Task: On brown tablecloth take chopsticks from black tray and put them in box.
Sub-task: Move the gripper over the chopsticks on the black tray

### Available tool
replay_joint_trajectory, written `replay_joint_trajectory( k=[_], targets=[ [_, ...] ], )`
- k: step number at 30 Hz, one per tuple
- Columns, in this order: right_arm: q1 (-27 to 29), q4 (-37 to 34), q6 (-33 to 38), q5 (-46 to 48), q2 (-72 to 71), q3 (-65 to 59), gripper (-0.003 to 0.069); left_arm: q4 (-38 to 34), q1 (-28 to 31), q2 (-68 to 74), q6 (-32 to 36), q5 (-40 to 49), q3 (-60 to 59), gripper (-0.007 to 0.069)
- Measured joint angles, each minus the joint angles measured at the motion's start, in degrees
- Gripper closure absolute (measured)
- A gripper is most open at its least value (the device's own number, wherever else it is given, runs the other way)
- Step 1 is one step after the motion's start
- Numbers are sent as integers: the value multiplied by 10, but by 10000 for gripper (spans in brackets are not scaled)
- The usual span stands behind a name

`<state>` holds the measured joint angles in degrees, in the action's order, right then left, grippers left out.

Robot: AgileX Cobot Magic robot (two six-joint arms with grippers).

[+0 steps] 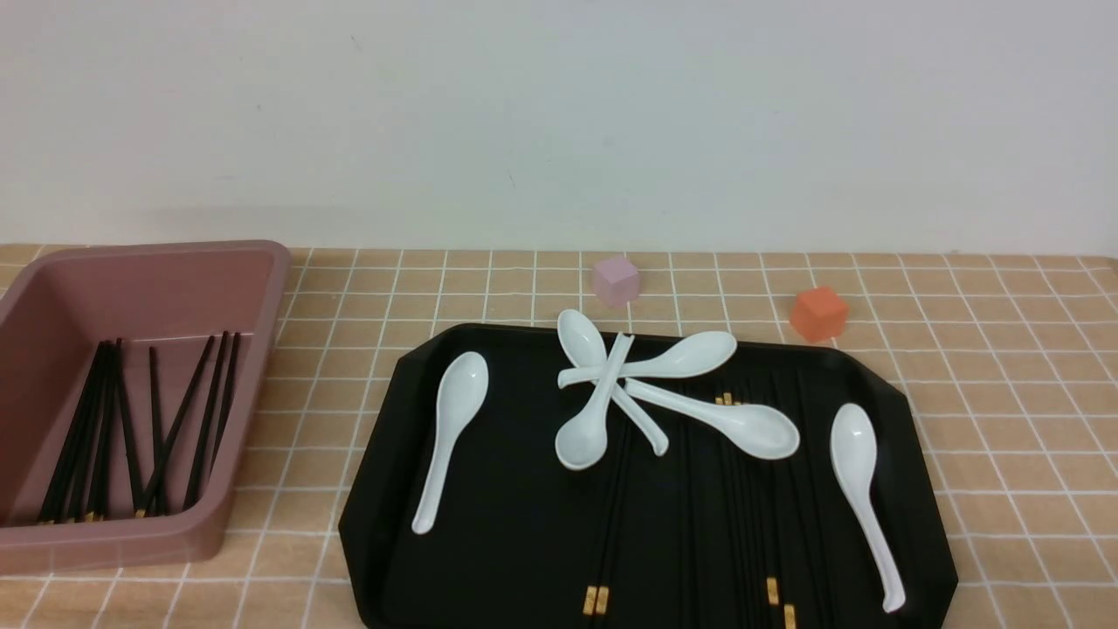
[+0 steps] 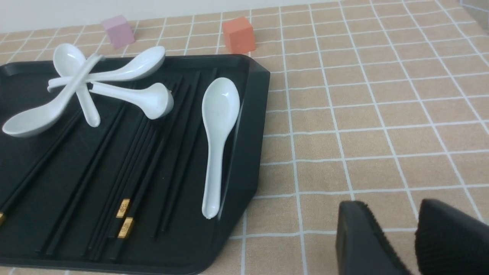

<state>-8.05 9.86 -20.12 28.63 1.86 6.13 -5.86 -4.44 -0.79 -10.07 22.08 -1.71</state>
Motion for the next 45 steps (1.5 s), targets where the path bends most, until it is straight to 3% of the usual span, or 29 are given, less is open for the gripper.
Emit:
replay_joint_trajectory(
  k=[6, 14, 17, 20, 23, 31, 36, 42, 43, 45],
  targets=[
    [0, 5, 0, 0, 0, 0, 419, 0, 0, 0, 0, 0, 0, 495],
    [0, 61, -5, -21, 0, -1, 419, 0, 0, 0, 0, 0, 0, 487],
    [0, 24, -36, -61, 0, -3, 419, 0, 0, 0, 0, 0, 0, 485],
    [0, -110, -150, -141, 0, -6, 419, 0, 0, 0, 0, 0, 0, 483],
    [0, -175, -207, -173, 0, -6, 419, 0, 0, 0, 0, 0, 0, 483],
    [0, -206, -226, -210, 0, -5, 419, 0, 0, 0, 0, 0, 0, 482],
    [0, -179, -205, -260, 23, 62, 437, 0, 0, 0, 0, 0, 0, 482],
    [0, -84, -129, -168, 156, 242, 596, 0, 0, 0, 0, 0, 0, 482],
    [0, -68, -103, -89, 220, 302, 643, 0, 0, 0, 0, 0, 0, 482],
    [0, -70, -63, 32, 311, 370, 669, 0, 0, 0, 0, 0, 0, 482]
  ],
)
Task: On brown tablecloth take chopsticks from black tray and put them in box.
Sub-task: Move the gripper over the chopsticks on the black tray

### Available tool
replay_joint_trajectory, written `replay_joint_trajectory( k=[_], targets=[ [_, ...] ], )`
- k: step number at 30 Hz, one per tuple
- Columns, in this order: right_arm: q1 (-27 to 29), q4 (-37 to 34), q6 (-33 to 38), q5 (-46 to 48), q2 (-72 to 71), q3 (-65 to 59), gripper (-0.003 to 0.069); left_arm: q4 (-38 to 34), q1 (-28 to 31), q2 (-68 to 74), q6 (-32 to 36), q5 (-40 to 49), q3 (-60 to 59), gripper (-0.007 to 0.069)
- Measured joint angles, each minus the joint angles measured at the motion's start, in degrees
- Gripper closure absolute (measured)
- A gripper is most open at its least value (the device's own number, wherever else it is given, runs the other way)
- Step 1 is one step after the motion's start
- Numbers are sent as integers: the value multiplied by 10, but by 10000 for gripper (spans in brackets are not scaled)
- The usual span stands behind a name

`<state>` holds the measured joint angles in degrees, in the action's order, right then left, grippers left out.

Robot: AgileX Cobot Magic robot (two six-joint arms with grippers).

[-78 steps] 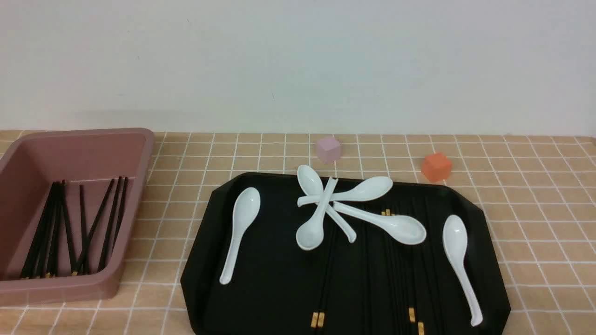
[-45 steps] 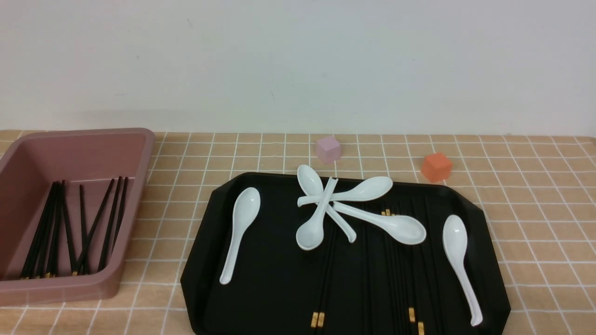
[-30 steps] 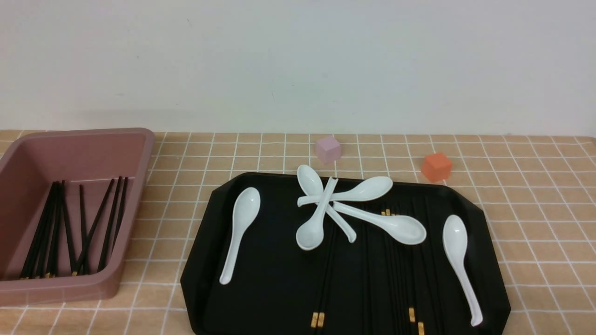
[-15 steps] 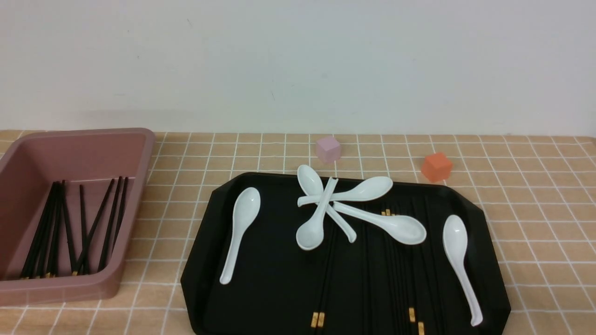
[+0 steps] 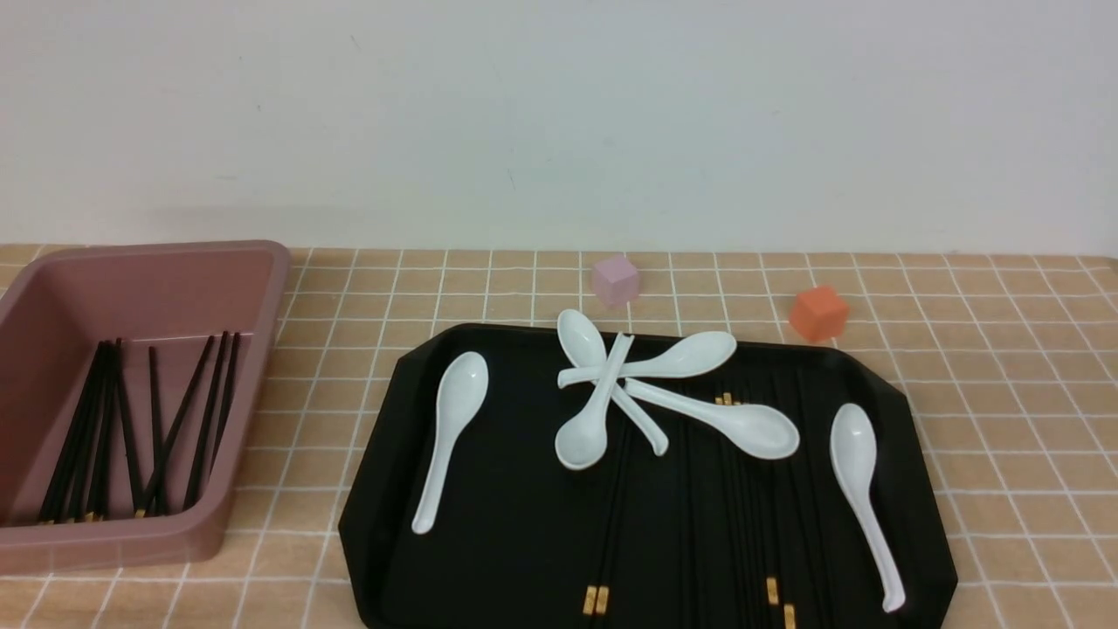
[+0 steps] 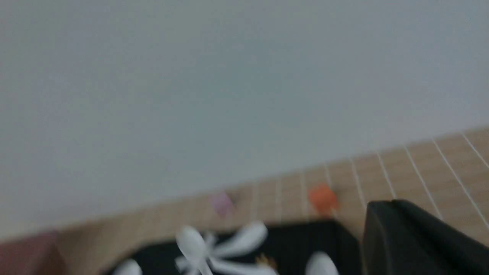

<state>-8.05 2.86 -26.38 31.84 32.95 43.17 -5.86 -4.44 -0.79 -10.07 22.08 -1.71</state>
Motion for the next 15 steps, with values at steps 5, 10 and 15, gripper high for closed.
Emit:
replay_joint_trajectory(
  k=[5, 10, 15],
  targets=[
    [-5, -144, 151, 224, 213, 94, 659, 0, 0, 0, 0, 0, 0, 482],
    [-94, -321, 259, 239, 368, 111, 621, 0, 0, 0, 0, 0, 0, 482],
    [-257, -276, 159, 183, 520, 174, 602, 0, 0, 0, 0, 0, 0, 482]
  ],
)
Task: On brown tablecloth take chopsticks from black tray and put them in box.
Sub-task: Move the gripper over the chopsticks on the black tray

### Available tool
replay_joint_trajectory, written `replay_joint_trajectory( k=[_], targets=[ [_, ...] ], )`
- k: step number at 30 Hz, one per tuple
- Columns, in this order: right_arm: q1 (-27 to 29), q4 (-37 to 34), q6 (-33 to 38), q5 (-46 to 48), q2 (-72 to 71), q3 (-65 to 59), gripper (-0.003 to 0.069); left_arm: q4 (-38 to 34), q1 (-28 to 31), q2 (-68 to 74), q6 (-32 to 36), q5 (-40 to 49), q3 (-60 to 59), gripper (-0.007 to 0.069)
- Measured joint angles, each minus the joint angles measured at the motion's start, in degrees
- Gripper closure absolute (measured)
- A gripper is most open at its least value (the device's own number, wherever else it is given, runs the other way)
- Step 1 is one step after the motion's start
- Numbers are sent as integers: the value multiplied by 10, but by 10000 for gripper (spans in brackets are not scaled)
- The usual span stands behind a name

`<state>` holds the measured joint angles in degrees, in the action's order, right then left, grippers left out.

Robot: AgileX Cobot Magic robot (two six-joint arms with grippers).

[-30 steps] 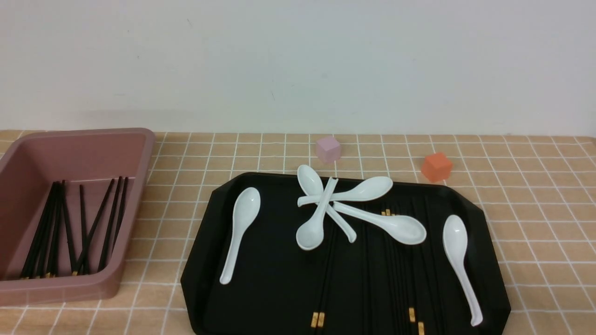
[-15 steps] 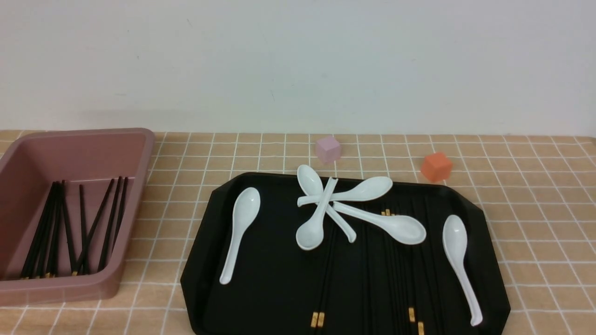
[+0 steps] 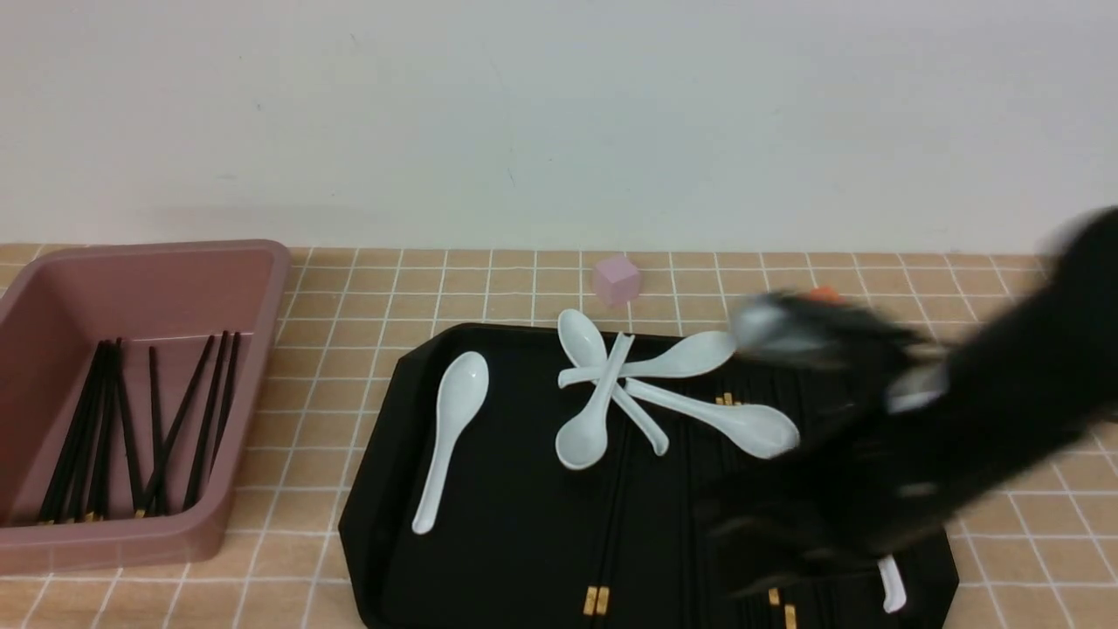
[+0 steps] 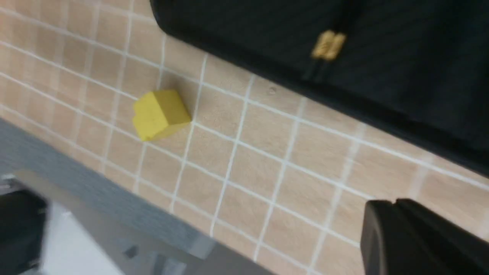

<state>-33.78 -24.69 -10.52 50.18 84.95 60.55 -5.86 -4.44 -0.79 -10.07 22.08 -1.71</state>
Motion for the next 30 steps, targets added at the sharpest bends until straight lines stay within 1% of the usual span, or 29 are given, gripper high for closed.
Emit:
replay_joint_trajectory(
  k=[1, 2, 3, 4, 6, 8, 10, 13, 16, 18, 25, 30],
  targets=[
    [-35, 40, -57, 1, 37, 32, 595, 0, 0, 0, 0, 0, 0, 480],
    [-49, 67, -82, 1, 61, 47, 591, 0, 0, 0, 0, 0, 0, 480],
    [-72, 107, -129, 7, 98, 81, 578, 0, 0, 0, 0, 0, 0, 479],
    [-92, 139, -173, 18, 129, 118, 562, 0, 0, 0, 0, 0, 0, 480],
    [-116, 194, -233, 49, 189, 183, 525, 0, 0, 0, 0, 0, 0, 477],
    [-126, 224, -257, 72, 228, 222, 498, 0, 0, 0, 0, 0, 0, 476],
    [-133, 250, -282, 115, 280, 284, 447, 0, 0, 0, 0, 0, 0, 476],
    [-134, 264, -296, 173, 348, 359, 371, 0, 0, 0, 0, 0, 0, 476],
    [-132, 267, -300, 185, 391, 395, 321, 0, 0, 0, 0, 0, 0, 475],
    [-132, 267, -303, 186, 411, 408, 300, 0, 0, 0, 0, 0, 0, 473],
    [-128, 266, -311, 189, 425, 417, 289, 0, 0, 0, 0, 0, 0, 468],
    [-98, 247, -311, 190, 425, 417, 289, 0, 0, 0, 0, 0, 0, 459]
  ],
)
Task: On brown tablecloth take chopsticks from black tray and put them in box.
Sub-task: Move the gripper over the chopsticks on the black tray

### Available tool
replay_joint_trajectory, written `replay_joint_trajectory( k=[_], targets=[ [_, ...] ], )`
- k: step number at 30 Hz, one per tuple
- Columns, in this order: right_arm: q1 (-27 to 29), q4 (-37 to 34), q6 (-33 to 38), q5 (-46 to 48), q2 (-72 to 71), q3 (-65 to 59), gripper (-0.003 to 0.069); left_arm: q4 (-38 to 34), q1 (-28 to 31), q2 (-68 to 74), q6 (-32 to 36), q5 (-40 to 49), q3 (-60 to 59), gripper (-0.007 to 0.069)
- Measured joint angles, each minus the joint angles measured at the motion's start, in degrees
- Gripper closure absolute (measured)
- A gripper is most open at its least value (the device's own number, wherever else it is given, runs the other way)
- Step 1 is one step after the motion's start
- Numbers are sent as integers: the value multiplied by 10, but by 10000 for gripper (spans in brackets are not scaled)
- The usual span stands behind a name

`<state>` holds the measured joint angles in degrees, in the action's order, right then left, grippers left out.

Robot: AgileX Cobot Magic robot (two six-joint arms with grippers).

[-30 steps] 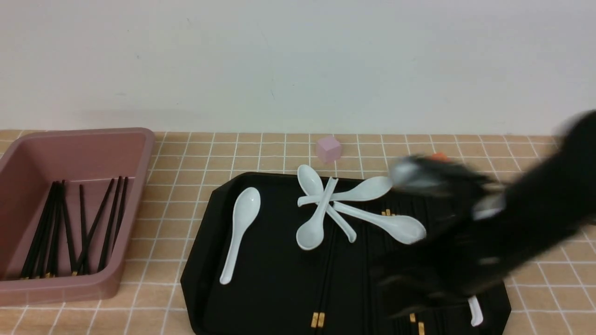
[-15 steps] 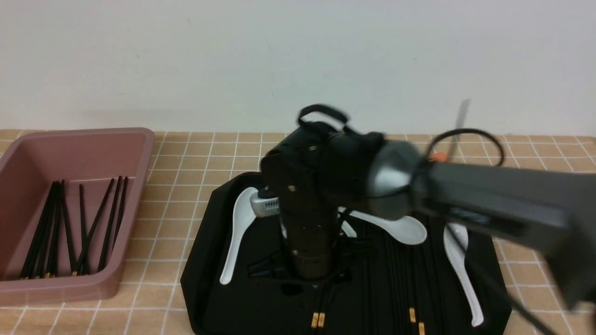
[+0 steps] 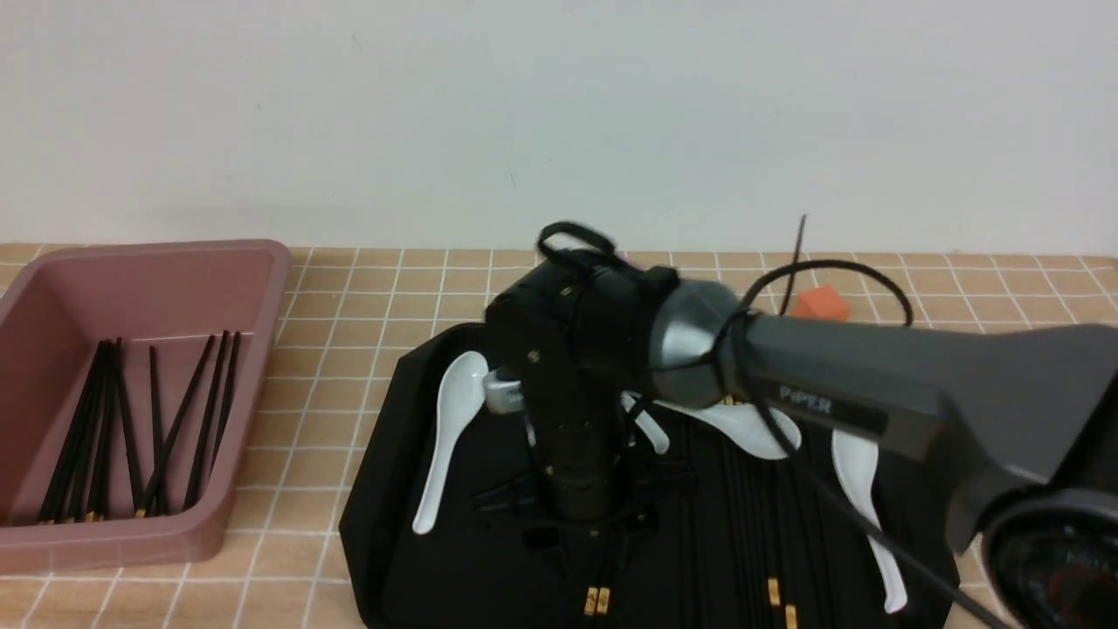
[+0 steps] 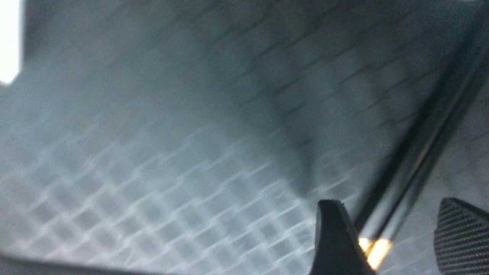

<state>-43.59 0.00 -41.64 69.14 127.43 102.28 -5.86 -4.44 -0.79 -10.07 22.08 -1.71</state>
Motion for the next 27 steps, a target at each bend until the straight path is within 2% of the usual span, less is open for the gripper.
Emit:
replay_joint_trajectory(
  k=[6, 19, 24, 27],
  targets=[
    [22, -48, 0, 0, 1, 0, 289, 0, 0, 0, 0, 0, 0, 459],
    [24, -75, 6, 1, 31, 11, 301, 0, 0, 0, 0, 0, 0, 442],
    [26, -92, 29, 12, 37, 16, 379, 0, 0, 0, 0, 0, 0, 439],
    [25, -113, 34, 14, 41, 19, 486, 0, 0, 0, 0, 0, 0, 439]
  ],
)
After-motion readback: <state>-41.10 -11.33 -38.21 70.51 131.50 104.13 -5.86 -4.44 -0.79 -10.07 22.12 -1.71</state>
